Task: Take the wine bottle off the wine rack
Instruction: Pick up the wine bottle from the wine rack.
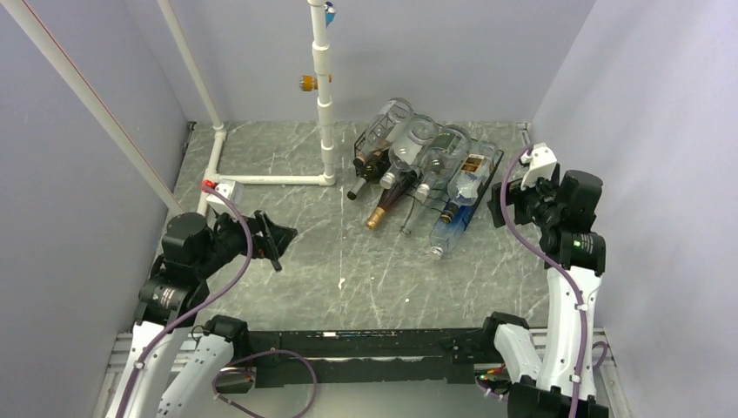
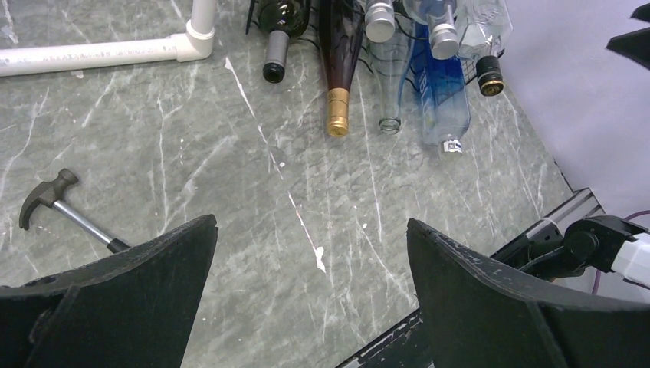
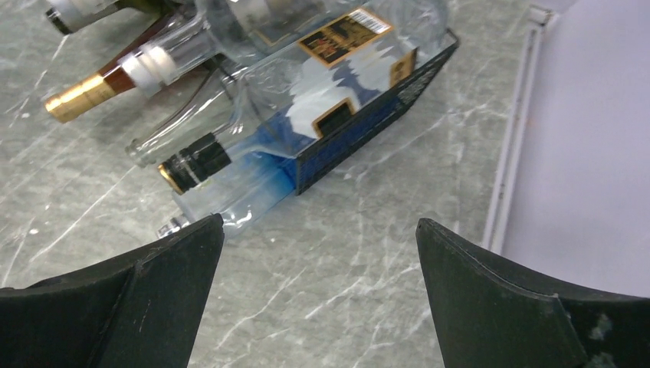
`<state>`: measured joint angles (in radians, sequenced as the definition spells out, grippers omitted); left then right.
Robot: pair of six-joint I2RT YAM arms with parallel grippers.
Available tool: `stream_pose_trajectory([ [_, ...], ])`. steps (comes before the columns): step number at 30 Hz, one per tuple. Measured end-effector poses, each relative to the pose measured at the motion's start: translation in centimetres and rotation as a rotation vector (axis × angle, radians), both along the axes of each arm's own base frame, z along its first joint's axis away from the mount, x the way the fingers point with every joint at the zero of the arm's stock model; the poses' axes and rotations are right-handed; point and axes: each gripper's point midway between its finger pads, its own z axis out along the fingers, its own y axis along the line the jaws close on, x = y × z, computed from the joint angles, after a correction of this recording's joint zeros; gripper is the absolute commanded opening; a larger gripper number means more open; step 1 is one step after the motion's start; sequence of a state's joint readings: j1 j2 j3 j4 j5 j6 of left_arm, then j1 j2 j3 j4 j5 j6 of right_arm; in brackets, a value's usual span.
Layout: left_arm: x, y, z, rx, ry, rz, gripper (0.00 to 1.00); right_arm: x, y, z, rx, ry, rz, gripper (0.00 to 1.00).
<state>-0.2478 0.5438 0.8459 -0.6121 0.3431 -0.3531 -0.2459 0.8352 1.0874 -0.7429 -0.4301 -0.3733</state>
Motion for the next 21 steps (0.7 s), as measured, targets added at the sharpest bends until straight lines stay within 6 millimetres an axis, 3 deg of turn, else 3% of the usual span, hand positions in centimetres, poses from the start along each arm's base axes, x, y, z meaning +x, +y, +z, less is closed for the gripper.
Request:
stream_pose_trajectory([
  [6, 0.2, -0.3, -0.7, -0.002, 0.002, -0.011, 0.99, -0.3, 0.6, -2.3, 0.029, 0.052, 0.03, 1.0],
  [14, 2.5, -1.5, -2.1, -0.003, 0.078, -0.043, 0.99, -0.3, 1.3, -2.4, 0.043, 0.05, 0.072, 1.0],
  [21, 3.3, -1.8, 0.1, -0.011, 0.051, -0.051, 0.99, -0.5, 2.3, -2.0, 0.068, 0.023, 0.091, 1.0],
])
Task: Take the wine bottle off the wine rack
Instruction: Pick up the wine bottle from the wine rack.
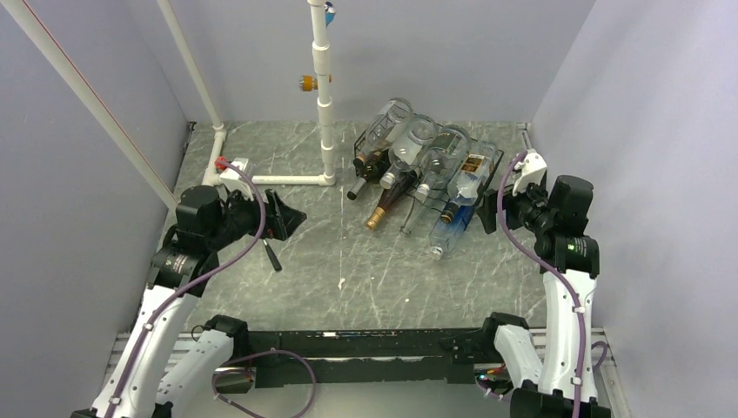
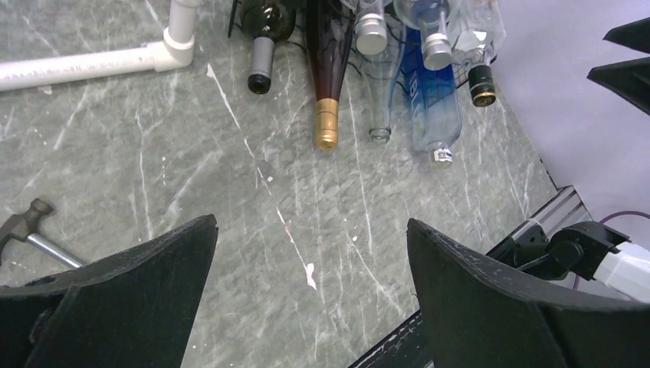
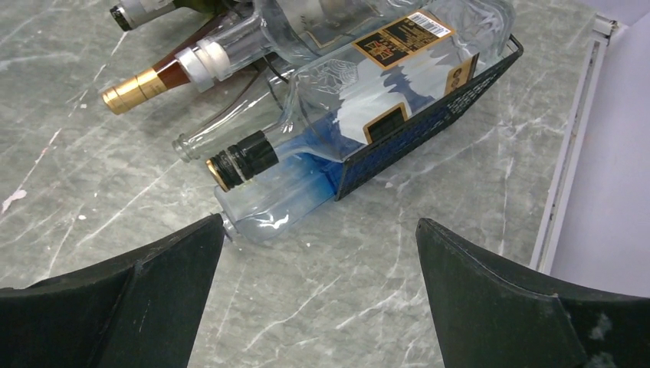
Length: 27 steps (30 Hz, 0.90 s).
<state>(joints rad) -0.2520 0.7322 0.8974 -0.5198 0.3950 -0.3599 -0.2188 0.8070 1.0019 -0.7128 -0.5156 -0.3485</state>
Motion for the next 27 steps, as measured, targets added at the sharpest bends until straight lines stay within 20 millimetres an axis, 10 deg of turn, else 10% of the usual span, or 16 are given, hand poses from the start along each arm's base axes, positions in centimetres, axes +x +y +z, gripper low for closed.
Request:
stream_pose_trajectory([
  [9, 0.2, -1.0, 1.2, -0.045, 0.004, -0.009, 0.99, -0.2, 0.0, 1.7, 0.028, 0.043, -0.014, 1.0],
  [27, 6.5, -14.8, 2.4, 0.281, -0.037, -0.159, 0.99, -2.7, 0.7, 1.5, 0.209, -0.008, -0.014, 0.99],
])
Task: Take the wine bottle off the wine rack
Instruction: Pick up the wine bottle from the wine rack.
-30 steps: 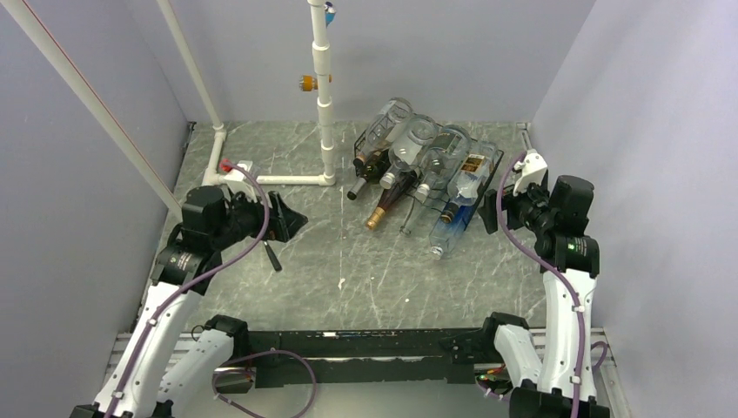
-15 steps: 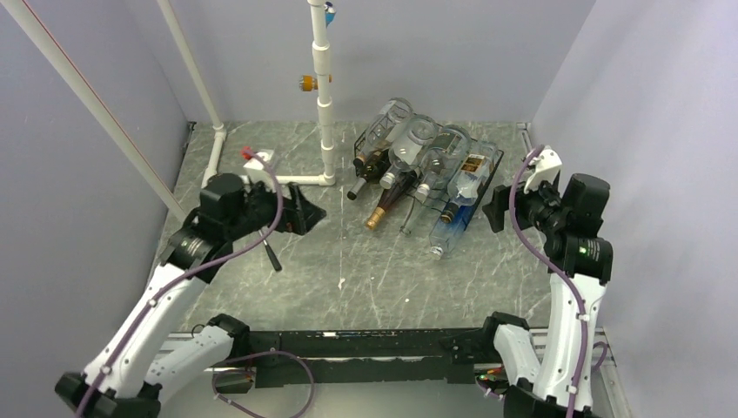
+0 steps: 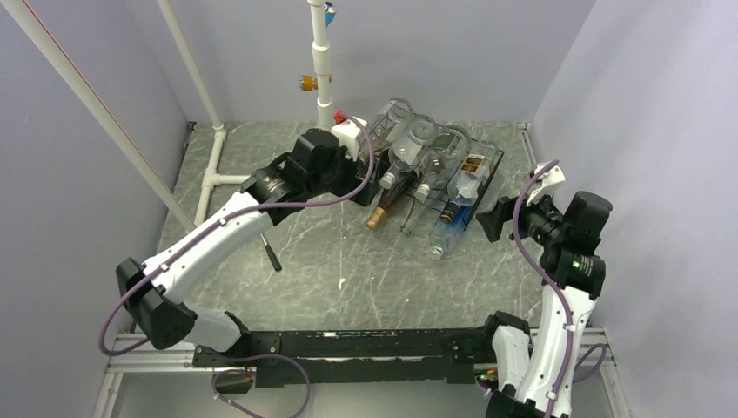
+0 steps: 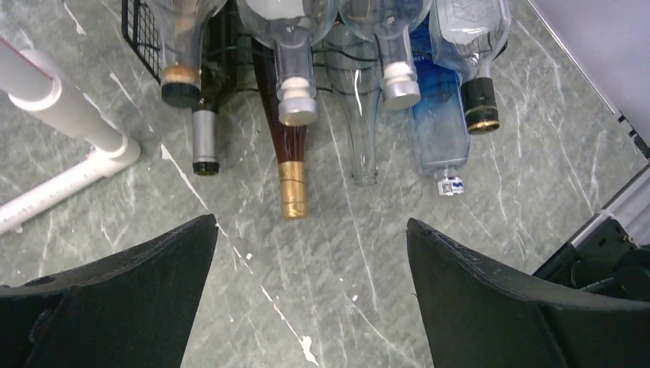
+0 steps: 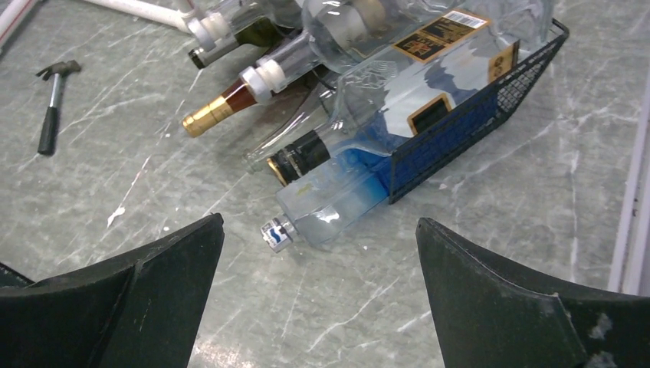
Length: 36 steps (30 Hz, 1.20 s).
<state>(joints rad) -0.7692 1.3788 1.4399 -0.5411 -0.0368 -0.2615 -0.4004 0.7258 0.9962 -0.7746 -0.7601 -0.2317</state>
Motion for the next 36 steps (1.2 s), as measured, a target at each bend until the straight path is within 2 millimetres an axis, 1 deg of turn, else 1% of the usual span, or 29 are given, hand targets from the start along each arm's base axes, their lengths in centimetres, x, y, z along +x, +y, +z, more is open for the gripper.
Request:
stream_pose_trajectory([
  [3, 1.0, -0.9, 0.1, 0.018, -0.013, -0.01, 0.99, -0.4, 0.6, -0.4, 0.012, -0.019, 0.03, 0.99],
  [5, 1.3, -1.1, 0.1, 0.03, -0.019, -0.017, 0.99, -0.6, 1.0, -0.3, 0.014, -0.036, 0.046, 0.99],
  [8, 2.1, -1.7, 0.6, 0.048, -0.034, -0.026, 0.99, -0.9, 1.4, -0.1, 0.014, -0.063, 0.07, 0.99],
  [12, 3.6, -2.8, 1.1, 0.066, -0.059, -0.03, 0.99, -0.8, 1.7, -0.1, 0.019, -0.086, 0.097, 0.99],
  [15, 4.4, -3.2, 1.0, 0.09, -0.067, -0.035, 0.99, -0.8, 1.9, -0.5, 0.022, -0.086, 0.106, 0.99],
  [18, 4.9, -3.3, 0.5, 0.122, -0.074, -0.039, 0.99, -1.0, 2.0, -0.9, 0.019, -0.091, 0.109, 0.99],
  [22, 5.8, -3.4, -0.1, 0.161, -0.078, -0.043, 0.99, -1.1, 1.8, -1.0, 0.007, -0.116, 0.099, 0.99],
  [26, 7.6, -4.0, -0.1, 0.182, -0.095, -0.043, 0.99, -0.9, 1.2, -1.5, 0.006, -0.128, 0.08, 0.99],
  [30, 9.3, -4.3, 0.0, 0.21, -0.125, -0.048, 0.99, -0.9, 1.1, -1.9, 0.022, -0.127, 0.079, 0.99],
  [36, 11.5, -4.0, -0.2, 0.242, -0.152, -0.049, 0.9, -0.7, 1.0, -2.0, 0.039, -0.143, 0.084, 0.99],
])
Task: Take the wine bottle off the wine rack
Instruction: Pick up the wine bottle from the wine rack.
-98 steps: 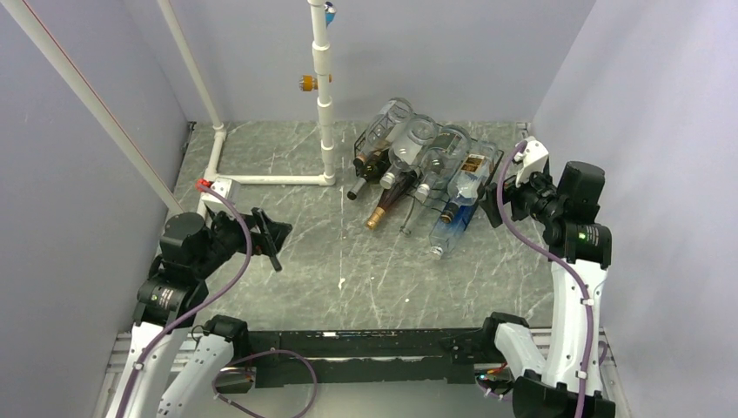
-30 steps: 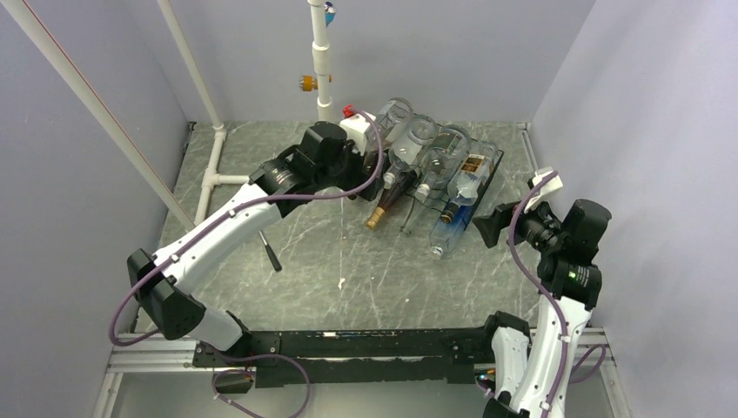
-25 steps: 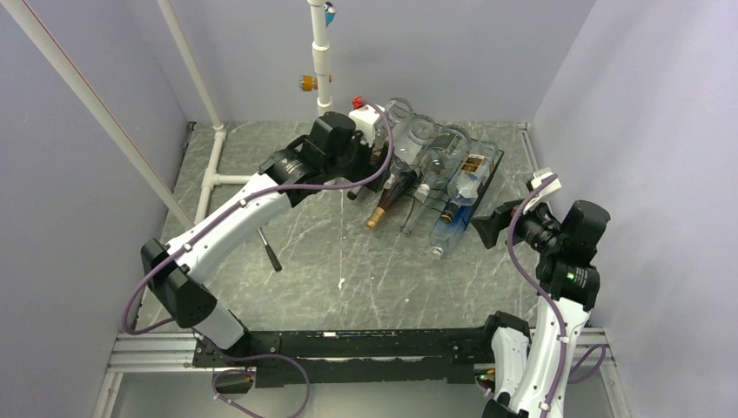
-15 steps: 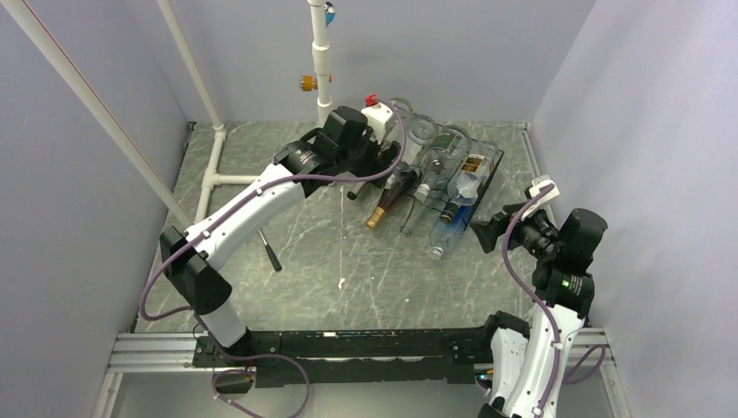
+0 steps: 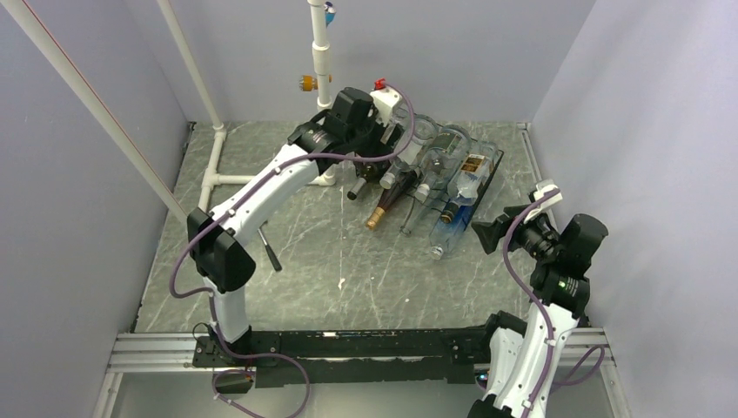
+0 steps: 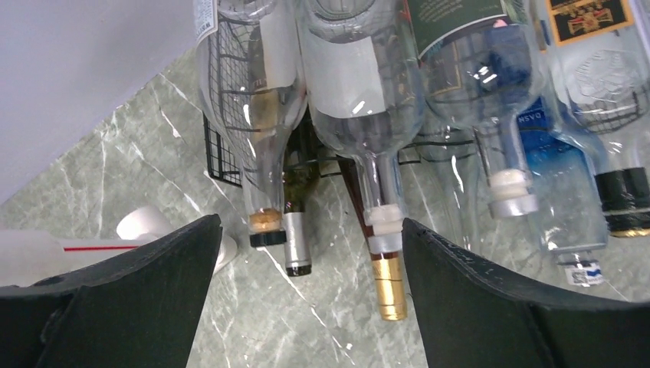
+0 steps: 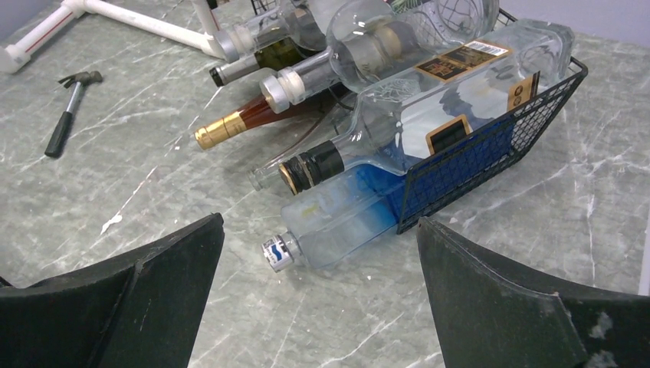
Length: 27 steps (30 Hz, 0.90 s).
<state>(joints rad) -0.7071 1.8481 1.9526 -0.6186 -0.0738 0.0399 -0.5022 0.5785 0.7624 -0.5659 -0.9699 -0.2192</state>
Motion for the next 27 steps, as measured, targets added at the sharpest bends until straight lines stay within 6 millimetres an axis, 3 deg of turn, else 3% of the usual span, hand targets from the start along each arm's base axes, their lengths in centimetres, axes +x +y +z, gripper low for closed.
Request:
stream_pose_trajectory([
  [5, 1.8, 0.0, -1.5, 0.021, 0.013, 0.009, 0.82, -0.1, 0.0, -0.4, 0.009, 0.004, 0.0, 0.99],
  [14, 4.9, 1.9, -5.4, 0.056, 0.075, 0.059, 0.75, 0.0, 0.1, -0.4, 0.017, 0.0, 0.01, 0.99],
  [20, 6.0, 2.7, -6.7, 0.037, 0.109, 0.06, 0.7, 0.1, 0.1, -0.7, 0.026, 0.007, 0.014, 0.99],
  [27, 6.4, 1.9, -8.5, 0.026, 0.143, 0.024, 0.67, 0.2, -0.1, -0.9, 0.032, 0.014, 0.01, 0.99],
])
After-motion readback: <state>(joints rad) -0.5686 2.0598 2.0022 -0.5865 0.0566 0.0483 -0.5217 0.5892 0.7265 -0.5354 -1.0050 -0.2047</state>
